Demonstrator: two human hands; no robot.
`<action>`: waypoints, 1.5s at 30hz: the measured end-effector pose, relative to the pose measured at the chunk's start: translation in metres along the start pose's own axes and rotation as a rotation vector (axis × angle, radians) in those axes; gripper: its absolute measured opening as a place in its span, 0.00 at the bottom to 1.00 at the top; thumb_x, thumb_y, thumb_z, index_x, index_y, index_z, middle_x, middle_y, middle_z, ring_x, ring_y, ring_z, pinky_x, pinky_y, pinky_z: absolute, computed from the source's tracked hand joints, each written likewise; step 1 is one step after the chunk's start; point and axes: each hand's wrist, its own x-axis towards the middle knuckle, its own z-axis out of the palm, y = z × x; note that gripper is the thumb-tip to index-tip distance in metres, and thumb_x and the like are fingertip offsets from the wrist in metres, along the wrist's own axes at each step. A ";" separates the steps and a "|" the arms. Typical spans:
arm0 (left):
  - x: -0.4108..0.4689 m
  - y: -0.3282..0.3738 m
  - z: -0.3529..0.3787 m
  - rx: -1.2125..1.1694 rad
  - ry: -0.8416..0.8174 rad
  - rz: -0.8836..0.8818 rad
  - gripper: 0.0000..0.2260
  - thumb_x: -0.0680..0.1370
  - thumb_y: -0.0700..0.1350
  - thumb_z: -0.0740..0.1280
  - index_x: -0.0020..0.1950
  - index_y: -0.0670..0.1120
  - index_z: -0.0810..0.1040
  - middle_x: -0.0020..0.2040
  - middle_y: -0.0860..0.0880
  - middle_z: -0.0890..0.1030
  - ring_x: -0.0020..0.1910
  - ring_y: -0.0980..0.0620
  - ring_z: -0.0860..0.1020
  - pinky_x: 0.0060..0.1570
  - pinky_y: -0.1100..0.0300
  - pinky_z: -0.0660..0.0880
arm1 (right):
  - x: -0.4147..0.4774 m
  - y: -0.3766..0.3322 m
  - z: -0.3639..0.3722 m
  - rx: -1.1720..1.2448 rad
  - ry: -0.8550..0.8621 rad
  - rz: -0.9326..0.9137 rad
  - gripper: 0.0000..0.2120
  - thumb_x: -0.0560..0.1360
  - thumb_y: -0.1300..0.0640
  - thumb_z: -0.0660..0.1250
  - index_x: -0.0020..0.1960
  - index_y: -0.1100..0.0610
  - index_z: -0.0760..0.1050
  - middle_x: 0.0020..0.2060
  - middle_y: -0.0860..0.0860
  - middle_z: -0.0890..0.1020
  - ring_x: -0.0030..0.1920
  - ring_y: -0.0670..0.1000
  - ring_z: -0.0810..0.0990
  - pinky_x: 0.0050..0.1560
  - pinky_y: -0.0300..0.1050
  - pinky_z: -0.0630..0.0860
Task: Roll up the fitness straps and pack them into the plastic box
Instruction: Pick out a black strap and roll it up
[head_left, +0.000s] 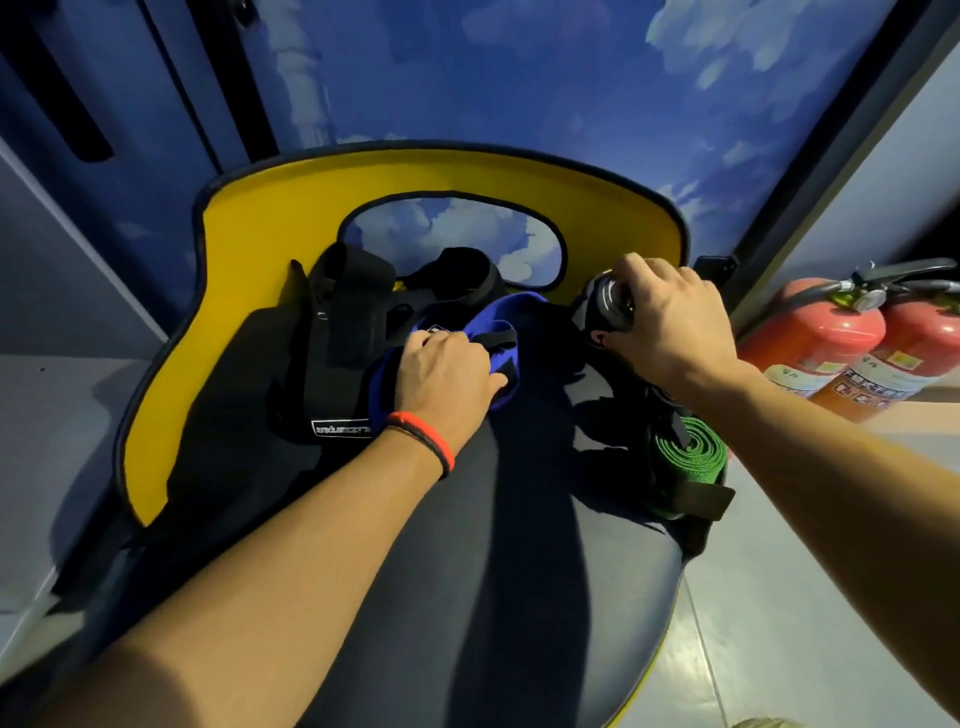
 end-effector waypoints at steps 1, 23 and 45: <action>0.000 -0.001 -0.001 -0.022 -0.001 -0.046 0.16 0.81 0.59 0.63 0.43 0.49 0.78 0.48 0.47 0.81 0.52 0.45 0.78 0.63 0.51 0.67 | -0.001 0.002 0.003 -0.025 0.002 0.010 0.30 0.68 0.44 0.79 0.61 0.54 0.68 0.55 0.58 0.79 0.53 0.65 0.76 0.54 0.58 0.72; -0.018 -0.024 -0.005 -0.323 -0.046 0.130 0.19 0.74 0.59 0.73 0.62 0.52 0.81 0.61 0.52 0.82 0.61 0.48 0.77 0.68 0.52 0.66 | -0.003 -0.016 0.007 -0.249 -0.104 -0.042 0.25 0.71 0.40 0.73 0.62 0.53 0.78 0.57 0.57 0.76 0.60 0.62 0.73 0.62 0.57 0.68; -0.071 -0.153 -0.051 -0.961 -0.248 -0.610 0.14 0.78 0.42 0.72 0.63 0.47 0.79 0.56 0.49 0.81 0.56 0.50 0.78 0.62 0.57 0.73 | -0.036 -0.188 0.019 0.340 -0.172 -0.245 0.08 0.77 0.52 0.64 0.45 0.54 0.80 0.46 0.50 0.78 0.46 0.55 0.78 0.41 0.53 0.77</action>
